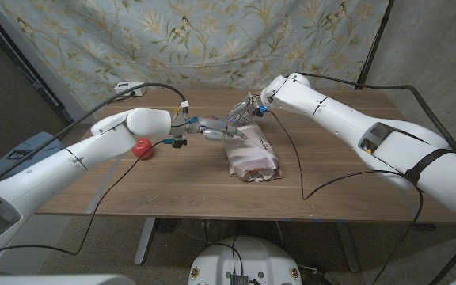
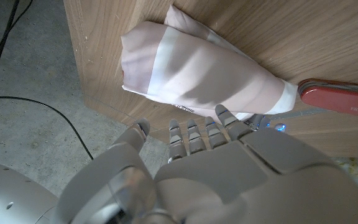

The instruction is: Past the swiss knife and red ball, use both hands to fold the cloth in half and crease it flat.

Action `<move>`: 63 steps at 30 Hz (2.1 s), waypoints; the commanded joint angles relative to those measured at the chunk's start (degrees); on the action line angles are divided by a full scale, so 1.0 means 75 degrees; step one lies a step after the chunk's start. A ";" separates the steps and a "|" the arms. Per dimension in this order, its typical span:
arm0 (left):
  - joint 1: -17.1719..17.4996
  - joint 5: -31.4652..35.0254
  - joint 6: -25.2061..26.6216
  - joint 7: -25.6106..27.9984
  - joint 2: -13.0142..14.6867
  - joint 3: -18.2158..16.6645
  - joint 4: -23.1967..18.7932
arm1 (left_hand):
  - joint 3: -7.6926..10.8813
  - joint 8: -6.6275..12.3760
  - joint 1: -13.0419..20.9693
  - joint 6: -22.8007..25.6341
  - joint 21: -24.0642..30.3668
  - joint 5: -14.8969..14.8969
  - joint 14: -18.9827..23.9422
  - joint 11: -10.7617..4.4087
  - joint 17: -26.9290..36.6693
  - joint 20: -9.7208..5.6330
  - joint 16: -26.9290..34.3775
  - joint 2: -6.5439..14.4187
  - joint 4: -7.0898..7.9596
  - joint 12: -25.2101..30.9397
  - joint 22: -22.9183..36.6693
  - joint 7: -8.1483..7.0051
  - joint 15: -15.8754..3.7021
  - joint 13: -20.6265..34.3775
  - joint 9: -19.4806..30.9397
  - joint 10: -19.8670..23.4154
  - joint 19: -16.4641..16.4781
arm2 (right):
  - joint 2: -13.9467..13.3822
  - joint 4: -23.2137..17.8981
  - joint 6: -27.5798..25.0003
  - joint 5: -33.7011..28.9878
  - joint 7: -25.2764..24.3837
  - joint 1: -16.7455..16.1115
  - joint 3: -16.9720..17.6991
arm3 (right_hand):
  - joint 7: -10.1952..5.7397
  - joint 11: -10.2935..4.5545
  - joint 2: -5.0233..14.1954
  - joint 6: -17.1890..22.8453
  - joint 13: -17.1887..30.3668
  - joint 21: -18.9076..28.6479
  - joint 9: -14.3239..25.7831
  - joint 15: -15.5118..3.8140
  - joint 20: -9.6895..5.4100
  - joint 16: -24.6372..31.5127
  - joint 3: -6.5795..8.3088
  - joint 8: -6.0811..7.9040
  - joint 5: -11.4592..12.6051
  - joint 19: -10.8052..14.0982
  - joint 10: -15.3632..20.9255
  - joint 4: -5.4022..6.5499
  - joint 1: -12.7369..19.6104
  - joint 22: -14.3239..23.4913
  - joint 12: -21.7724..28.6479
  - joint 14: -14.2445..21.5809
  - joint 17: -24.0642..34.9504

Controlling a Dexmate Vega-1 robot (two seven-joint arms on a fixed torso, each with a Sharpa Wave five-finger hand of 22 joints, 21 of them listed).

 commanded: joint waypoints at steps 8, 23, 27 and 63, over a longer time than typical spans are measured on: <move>-0.0257 0.0467 0.0003 -0.0239 -0.0291 0.0529 0.0565 | 0.0030 0.0005 0.0034 0.0056 -0.0038 -0.0004 0.0071 -0.0001 0.0032 0.0008 0.0033 0.0026 0.0062 0.0003 0.0023 0.0030 0.0024 0.0013 0.0013 0.0087 -0.0003 | 0.0170 0.0183 0.0141 0.0046 -0.0248 -0.0058 0.0088 | 0.0261 0.0078 -0.0018 -0.0343 -0.0025 0.0038 -0.0077 0.0148 0.0048 -0.0054 -0.0102 -0.0119 -0.0039 0.0027 -0.0277 0.0012 -0.0125 0.0016 -0.0179 -0.0163 0.0032; -0.0203 0.0616 0.0136 -0.0514 -0.0155 0.0615 0.0427 | 0.0050 0.0013 -0.0005 0.0093 -0.0061 -0.0002 0.0003 -0.0008 0.0042 0.0007 0.0007 0.0025 0.0123 -0.0006 0.0023 0.0059 0.0043 0.0014 0.0013 0.0082 -0.0060 | -0.0105 -0.0554 -0.0206 0.0112 -0.0712 -0.0375 0.0255 | 0.0411 0.0096 0.0035 -0.0691 -0.0121 0.0042 -0.0215 0.0225 0.0043 -0.0064 -0.0176 -0.0179 -0.0053 -0.0002 -0.0395 0.0054 -0.0311 0.0018 -0.0377 -0.0304 0.0034; -0.0172 0.0669 0.0309 -0.0615 -0.0052 0.0611 0.0329 | 0.0041 0.0004 -0.0047 0.0076 -0.0070 -0.0006 -0.0033 0.0011 0.0058 0.0023 0.0004 0.0035 0.0180 -0.0010 0.0024 0.0071 0.0054 0.0015 0.0014 0.0074 -0.0085 | -0.0272 -0.1054 -0.0470 0.0120 -0.1009 -0.0571 0.0329 | 0.0451 0.0092 0.0016 -0.0799 -0.0157 0.0052 -0.0265 0.0221 0.0020 -0.0086 -0.0192 -0.0187 -0.0048 0.0011 -0.0482 0.0025 -0.0317 0.0019 -0.0465 -0.0380 0.0022; -0.0362 0.1101 0.0490 -0.0867 -0.0150 0.0797 0.0629 | 0.0060 -0.0047 -0.0285 -0.0138 -0.0115 0.0002 -0.0218 0.0019 0.0065 0.0044 -0.0016 -0.0004 0.0490 -0.0088 0.0024 0.0071 0.0089 0.0021 0.0016 -0.0189 -0.0273 | -0.1791 -0.4569 -0.2237 -0.1263 -0.2259 -0.0905 -0.0933 | -0.0105 -0.0260 0.0513 -0.0883 -0.0754 0.0034 -0.0579 0.0167 -0.0234 -0.0342 -0.0872 -0.0039 -0.0013 -0.0051 -0.0601 0.1426 -0.3067 0.0032 -0.1328 -0.0671 -0.0241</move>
